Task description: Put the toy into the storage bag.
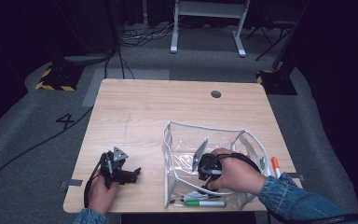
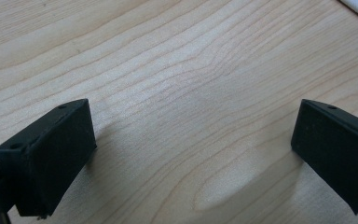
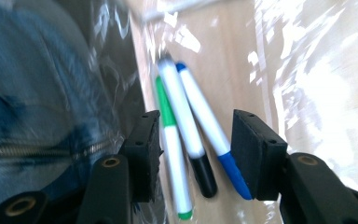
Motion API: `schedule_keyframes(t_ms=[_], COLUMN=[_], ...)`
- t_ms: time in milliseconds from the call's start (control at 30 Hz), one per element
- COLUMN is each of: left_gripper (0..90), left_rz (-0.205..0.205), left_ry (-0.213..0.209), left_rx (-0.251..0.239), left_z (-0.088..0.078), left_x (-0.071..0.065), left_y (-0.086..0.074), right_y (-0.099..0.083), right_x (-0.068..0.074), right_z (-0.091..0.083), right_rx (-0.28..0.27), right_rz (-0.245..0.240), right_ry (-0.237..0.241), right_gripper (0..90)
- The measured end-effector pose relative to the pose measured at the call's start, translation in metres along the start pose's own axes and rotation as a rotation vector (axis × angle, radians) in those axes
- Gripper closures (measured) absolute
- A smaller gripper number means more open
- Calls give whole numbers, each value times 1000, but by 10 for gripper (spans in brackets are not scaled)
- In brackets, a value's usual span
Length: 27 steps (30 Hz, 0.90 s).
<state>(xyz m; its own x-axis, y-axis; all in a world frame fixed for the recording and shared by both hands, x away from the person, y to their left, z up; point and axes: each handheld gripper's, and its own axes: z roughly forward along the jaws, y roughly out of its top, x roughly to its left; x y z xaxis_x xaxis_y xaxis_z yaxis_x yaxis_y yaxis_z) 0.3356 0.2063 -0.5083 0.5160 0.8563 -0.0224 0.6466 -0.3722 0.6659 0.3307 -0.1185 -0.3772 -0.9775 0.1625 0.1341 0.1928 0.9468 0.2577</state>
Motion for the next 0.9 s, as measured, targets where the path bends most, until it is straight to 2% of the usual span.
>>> schedule_keyframes(t_ms=[233,333,433,633,900], left_gripper=[0,0,0,0,0], left_rz=[1,0,0,0,0], left_ry=[0,0,0,0,0], left_rx=[0,0,0,0,0], left_z=[0,0,0,0,0], left_x=[0,0,0,0,0], left_y=[0,0,0,0,0], right_y=[-7,-15,-28,-61,-110], right_x=[1,1,1,-4,-15], right_z=[-45,-63,-83,-113,-137], right_rx=[-228,-299,-372,-460,-526], right_rz=[68,98,149,258,387], right_ry=[-80,-121,-170,-241,-320], right_gripper=[492,492,497,511,516])
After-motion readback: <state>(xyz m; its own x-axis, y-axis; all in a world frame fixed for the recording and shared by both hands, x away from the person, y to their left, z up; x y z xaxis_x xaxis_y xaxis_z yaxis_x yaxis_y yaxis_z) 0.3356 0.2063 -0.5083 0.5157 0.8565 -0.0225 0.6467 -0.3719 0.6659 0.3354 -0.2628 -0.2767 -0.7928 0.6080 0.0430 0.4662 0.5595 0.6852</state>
